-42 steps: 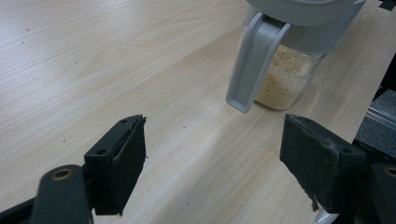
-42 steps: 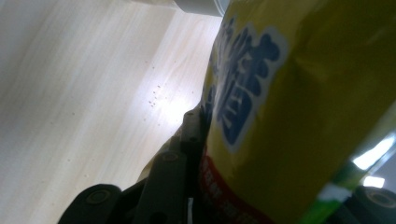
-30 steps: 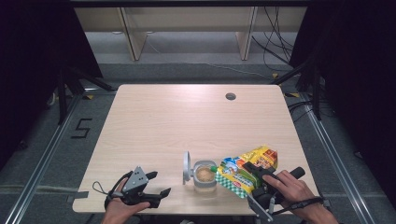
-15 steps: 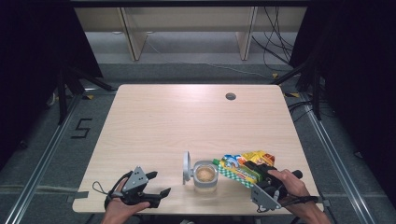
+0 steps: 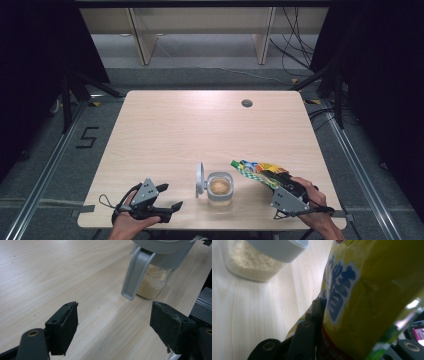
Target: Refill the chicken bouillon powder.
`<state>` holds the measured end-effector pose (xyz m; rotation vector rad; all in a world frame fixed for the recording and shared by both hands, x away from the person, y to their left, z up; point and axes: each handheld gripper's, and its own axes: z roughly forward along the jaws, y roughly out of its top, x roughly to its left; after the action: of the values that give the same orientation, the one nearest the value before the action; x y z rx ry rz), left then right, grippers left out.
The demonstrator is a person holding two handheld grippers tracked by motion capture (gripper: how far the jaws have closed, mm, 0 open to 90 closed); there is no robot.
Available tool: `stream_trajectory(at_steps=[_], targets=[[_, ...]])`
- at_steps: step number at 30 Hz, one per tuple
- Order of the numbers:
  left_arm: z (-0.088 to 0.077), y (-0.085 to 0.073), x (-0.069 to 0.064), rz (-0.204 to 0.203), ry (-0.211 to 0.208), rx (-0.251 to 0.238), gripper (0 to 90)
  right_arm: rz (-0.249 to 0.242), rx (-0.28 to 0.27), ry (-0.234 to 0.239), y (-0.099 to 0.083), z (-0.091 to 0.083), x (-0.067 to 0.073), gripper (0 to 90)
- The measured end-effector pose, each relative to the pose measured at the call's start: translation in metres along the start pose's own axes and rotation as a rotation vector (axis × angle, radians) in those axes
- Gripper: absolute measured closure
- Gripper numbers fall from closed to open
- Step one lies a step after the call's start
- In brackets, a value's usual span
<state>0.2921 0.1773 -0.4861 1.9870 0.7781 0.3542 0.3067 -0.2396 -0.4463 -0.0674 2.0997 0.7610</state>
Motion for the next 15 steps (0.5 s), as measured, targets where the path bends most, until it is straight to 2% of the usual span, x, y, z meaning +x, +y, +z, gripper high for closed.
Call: stream_trajectory(at_steps=[2, 5, 7, 8, 9, 10, 12, 13, 15], targets=[[0.000, 0.000, 0.000, 0.008, 0.000, 0.000, 21.9, 0.056, -0.005, -0.002, -0.001, -0.001, 0.000, 79.4], [0.000, 0.000, 0.000, 0.004, 0.000, -0.003, 21.9, 0.075, -0.032, -0.005, -0.004, -0.002, -0.002, 79.9], [0.000, 0.000, 0.000, 0.008, 0.000, 0.000, 21.9, 0.116, -0.029, -0.005, -0.007, -0.002, 0.000, 80.1], [0.000, 0.000, 0.000, 0.014, 0.006, -0.001, 21.9, 0.105, -0.028, -0.002, -0.008, -0.002, -0.001, 80.1], [0.000, 0.000, 0.000, 0.007, 0.001, -0.004, 21.9, 0.135, -0.024, -0.004, -0.010, -0.001, 0.000, 80.2], [0.001, 0.000, -0.002, -0.010, 0.000, -0.016, 21.9, 0.131, -0.029, -0.001, -0.011, 0.000, 0.000, 80.4], [0.000, 0.001, 0.001, 0.013, 0.007, -0.003, 21.9, 0.171, -0.027, 0.000, -0.014, 0.000, 0.001, 80.7], [0.000, 0.001, 0.001, 0.014, 0.007, -0.003, 21.9, 0.161, -0.030, 0.003, -0.016, 0.000, 0.000, 80.9], [0.000, 0.000, 0.000, 0.005, 0.003, -0.004, 21.9, 0.210, -0.031, 0.001, -0.017, 0.000, 0.001, 81.3]])
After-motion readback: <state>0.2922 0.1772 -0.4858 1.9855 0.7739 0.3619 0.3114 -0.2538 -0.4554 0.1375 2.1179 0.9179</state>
